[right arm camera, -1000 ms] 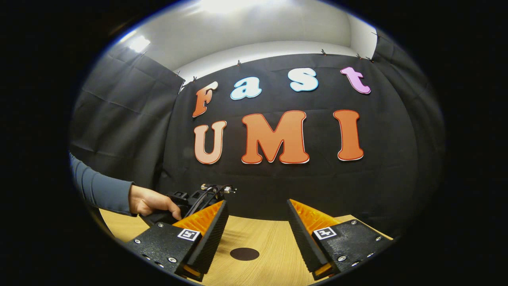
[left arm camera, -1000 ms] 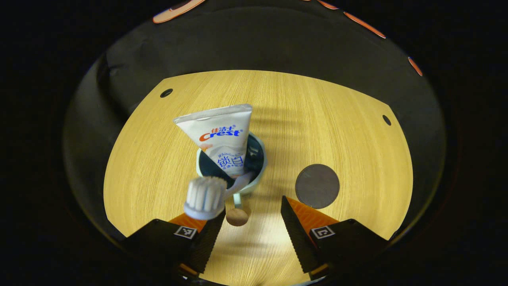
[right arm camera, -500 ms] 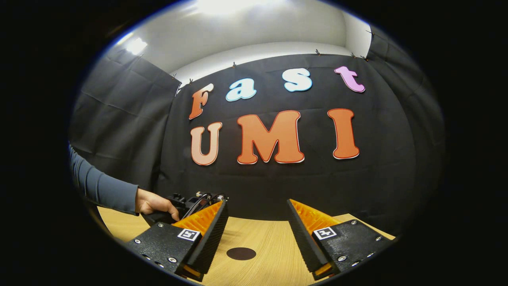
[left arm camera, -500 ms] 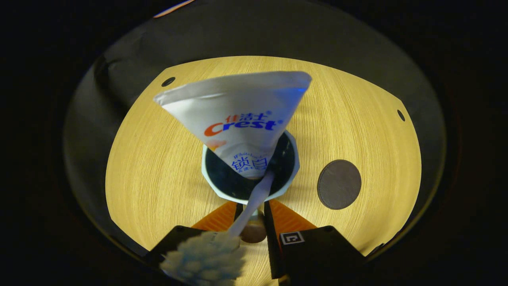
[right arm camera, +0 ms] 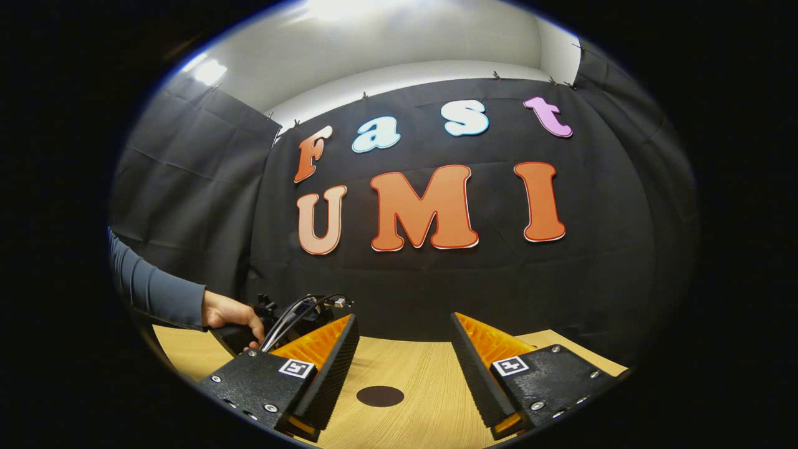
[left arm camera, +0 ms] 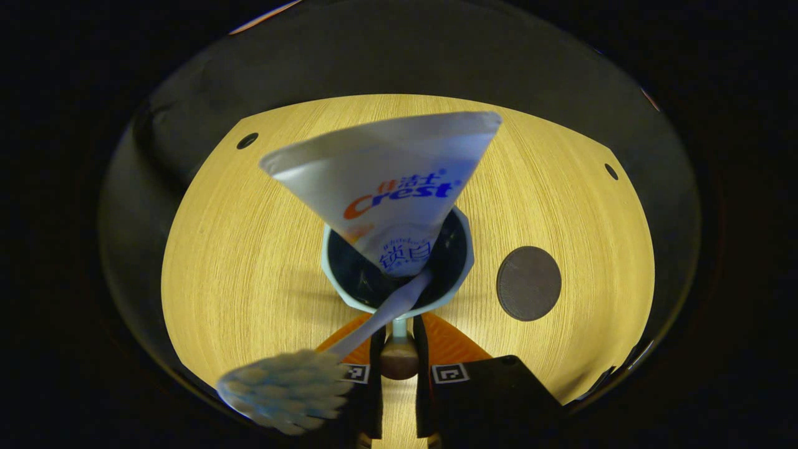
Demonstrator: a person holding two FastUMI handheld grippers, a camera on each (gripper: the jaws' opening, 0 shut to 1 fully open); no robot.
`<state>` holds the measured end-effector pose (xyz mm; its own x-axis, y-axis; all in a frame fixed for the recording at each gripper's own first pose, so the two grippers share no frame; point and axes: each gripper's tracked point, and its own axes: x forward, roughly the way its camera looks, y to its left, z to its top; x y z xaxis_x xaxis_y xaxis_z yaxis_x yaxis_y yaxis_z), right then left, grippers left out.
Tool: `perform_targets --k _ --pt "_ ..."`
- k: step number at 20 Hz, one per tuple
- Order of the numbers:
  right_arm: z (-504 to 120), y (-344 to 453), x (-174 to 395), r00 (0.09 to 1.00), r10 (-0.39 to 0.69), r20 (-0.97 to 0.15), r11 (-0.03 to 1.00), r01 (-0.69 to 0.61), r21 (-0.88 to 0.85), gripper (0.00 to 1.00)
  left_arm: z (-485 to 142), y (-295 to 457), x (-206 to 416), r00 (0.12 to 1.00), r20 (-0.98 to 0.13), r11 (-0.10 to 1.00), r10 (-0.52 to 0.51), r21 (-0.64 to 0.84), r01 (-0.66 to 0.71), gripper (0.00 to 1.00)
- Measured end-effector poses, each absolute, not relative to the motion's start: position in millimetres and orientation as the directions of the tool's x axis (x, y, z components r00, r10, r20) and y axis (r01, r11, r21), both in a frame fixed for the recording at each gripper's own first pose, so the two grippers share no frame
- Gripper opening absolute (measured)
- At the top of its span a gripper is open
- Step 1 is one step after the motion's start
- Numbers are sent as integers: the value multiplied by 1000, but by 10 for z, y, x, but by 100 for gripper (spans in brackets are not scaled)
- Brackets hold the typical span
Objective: Put the toothbrush and toothpaste on the desktop into the cup, then pick up the cup and place it on the coaster on the desktop.
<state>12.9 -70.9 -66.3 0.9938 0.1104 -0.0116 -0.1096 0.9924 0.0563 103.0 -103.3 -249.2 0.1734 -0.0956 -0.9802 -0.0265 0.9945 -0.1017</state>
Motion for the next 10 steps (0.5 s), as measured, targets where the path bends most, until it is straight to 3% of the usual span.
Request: perform_targets --k 2,4,5,8,9,10 --pt "-687 -732 142 995 102 -21 993 -101 56 94 -2418 -1132 1160 198 -975 995 -103 -103 9 22" --pt "-694 -764 131 995 93 -28 994 -91 59 94 -2332 -1287 1268 213 -970 993 -119 -111 47 22" --pt "-685 -787 133 996 87 -29 995 -85 61 89 -2289 -1393 1324 221 -966 990 -133 -121 66 22" --pt "-664 -898 111 998 56 -33 997 -54 61 89 -2195 -1783 1502 235 -956 980 -174 -145 136 20" --pt "-658 -956 100 998 45 -34 997 -43 61 94 -2182 -1930 1558 236 -953 975 -190 -155 157 24" --pt "-651 -1002 68 999 36 -33 998 -34 61 89 -2180 -2073 1609 232 -952 970 -201 -161 182 23"
